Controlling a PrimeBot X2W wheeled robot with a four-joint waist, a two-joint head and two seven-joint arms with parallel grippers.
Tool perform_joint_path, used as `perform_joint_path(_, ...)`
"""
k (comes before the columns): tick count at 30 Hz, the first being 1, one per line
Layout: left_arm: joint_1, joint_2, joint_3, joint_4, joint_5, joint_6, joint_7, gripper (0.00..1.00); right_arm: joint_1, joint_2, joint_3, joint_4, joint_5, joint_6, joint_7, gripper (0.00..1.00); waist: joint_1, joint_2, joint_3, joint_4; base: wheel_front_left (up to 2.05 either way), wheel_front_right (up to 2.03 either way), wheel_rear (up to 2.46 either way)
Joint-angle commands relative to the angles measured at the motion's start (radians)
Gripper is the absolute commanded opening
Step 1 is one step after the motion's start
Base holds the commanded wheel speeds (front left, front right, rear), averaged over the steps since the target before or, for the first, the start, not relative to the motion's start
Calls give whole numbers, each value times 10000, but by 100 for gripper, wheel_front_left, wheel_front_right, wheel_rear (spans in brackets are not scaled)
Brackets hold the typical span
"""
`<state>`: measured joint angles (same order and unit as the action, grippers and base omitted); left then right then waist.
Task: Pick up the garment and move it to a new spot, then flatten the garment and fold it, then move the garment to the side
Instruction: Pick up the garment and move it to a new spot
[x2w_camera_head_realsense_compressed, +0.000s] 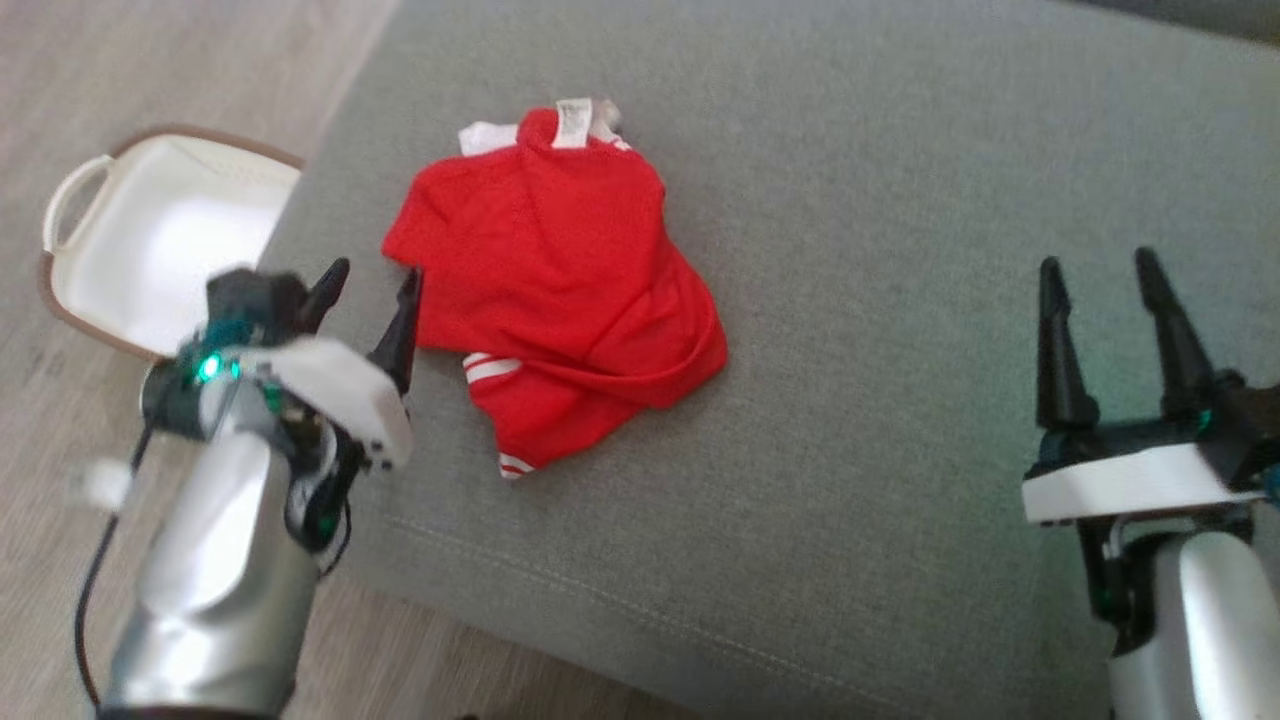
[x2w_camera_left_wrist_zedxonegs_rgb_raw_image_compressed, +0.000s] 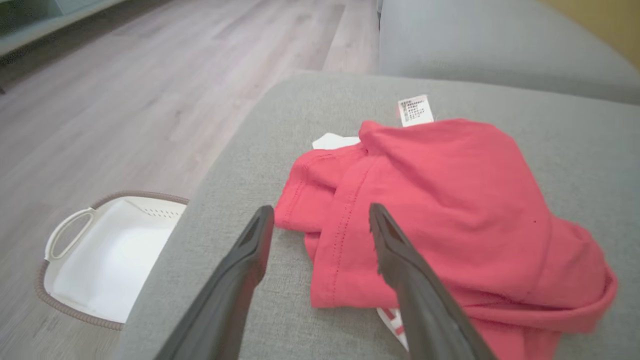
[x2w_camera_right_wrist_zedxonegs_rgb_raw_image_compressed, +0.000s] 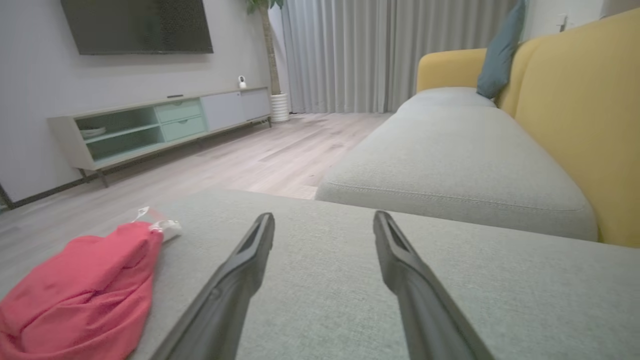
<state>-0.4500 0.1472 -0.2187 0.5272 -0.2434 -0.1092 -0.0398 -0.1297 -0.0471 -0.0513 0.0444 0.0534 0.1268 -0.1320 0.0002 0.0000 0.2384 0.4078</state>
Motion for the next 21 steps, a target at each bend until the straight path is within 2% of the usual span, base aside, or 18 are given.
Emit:
perform_joint_path(1, -708, 460, 187, 72, -146, -71, 292, 100, -371, -32, 170, -562, -185, 39, 104, 100, -2, 0, 555, -199, 0, 0, 0)
perform_joint_path(5, -1695, 722, -276, 1186, -820, -198, 1184, 100, -549, -32, 121, -1022, -545, 39, 344, 100, -2, 0, 1066, -417, 0, 0, 0)
perform_joint_path(7, -2100, 883, -806, 1564, -1236, -207, 1492, 100, -612, -32, 153, -1162, -608, 39, 403, 100, -2, 0, 1269, -529, 0, 0, 0)
perform_joint_path(14, -3156, 1474, -2193, 2664, -2477, -212, 1675, 100, -765, -32, 241, -1495, -758, 39, 547, 100, -2, 0, 1844, -887, 0, 0, 0)
perform_joint_path(19, -3670, 1593, -2834, 3528, -3036, -213, 1696, 100, -887, -32, 209, -1663, -763, 39, 572, 100, -2, 0, 2103, -1111, 0, 0, 0)
perform_joint_path(20, -3739, 1592, -2963, 3674, -3177, -213, 1761, 88, -897, -32, 196, -1682, -761, 39, 569, 100, -2, 0, 2127, -1132, 0, 0, 0)
perform_joint_path(21, -3872, 1596, -3164, 3822, -3402, -213, 1636, 0, -891, -32, 185, -1688, -754, 39, 547, 100, -2, 0, 2132, -1173, 0, 0, 0)
